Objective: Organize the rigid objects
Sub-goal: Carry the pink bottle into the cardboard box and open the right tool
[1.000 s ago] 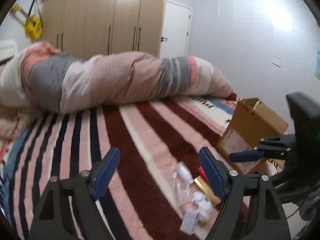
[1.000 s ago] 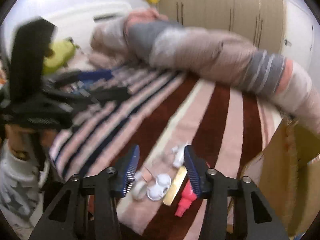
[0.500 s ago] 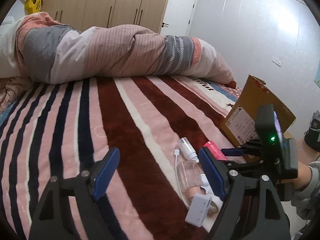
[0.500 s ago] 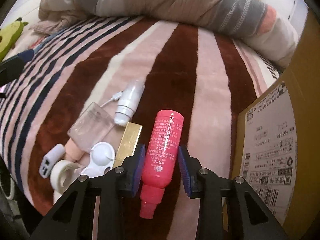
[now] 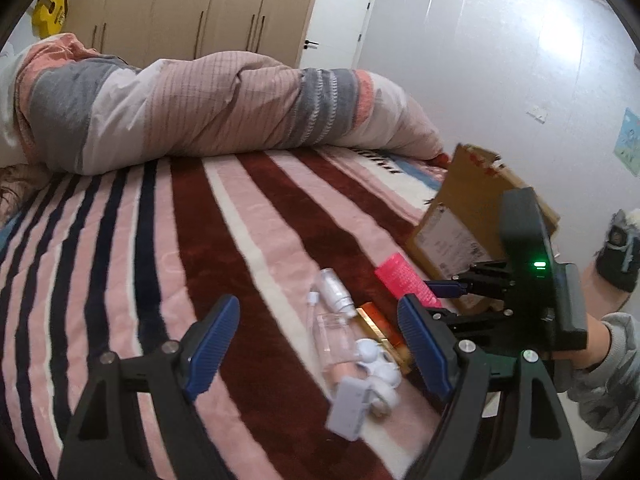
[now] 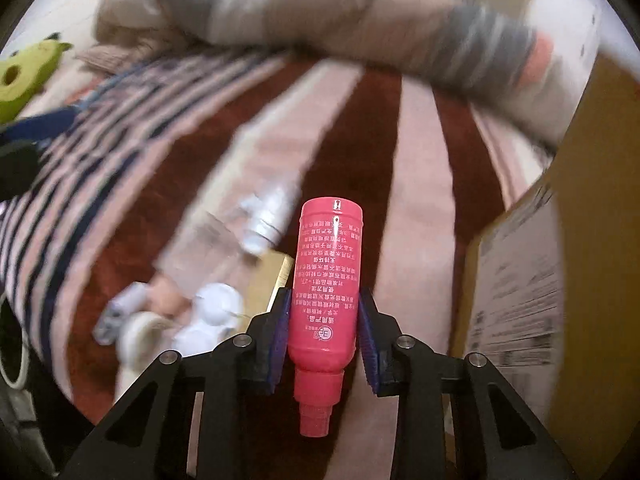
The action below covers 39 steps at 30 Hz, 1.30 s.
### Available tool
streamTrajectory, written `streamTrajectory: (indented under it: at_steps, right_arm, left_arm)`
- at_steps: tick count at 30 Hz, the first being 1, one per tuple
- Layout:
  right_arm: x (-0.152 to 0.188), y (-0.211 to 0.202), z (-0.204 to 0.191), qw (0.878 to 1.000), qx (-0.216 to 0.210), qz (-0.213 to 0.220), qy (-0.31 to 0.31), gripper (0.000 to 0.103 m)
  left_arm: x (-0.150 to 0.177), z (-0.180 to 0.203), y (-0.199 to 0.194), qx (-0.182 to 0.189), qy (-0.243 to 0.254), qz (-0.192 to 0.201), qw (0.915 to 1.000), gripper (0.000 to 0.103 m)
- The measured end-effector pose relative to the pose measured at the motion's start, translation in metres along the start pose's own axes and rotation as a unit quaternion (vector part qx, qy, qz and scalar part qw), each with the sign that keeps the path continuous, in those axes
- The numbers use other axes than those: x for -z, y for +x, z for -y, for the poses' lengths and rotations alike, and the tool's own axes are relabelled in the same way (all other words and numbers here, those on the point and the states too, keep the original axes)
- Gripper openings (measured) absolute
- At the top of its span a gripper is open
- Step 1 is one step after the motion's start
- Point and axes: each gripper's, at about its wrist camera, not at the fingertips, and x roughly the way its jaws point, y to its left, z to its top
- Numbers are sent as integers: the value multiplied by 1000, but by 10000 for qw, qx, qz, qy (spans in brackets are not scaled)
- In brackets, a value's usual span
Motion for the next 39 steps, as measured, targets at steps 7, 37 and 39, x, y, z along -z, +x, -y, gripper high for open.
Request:
streamTrajectory:
  at_steps: [7, 37, 39]
  right_arm:
    - [-13, -89, -20, 9881, -909, 1197, -326, 28]
    - [64, -159, 181, 9770, -433, 1815, 1036, 27]
    - [66, -146, 182, 9816, -417, 1558, 1024, 27]
  left_arm:
    - [-30, 29, -17, 1180, -196, 227, 9926, 79]
    - [-129, 271, 133, 1936, 1453, -671, 9680, 29]
    - [-123, 270, 143, 1847, 1446, -853, 9683, 29]
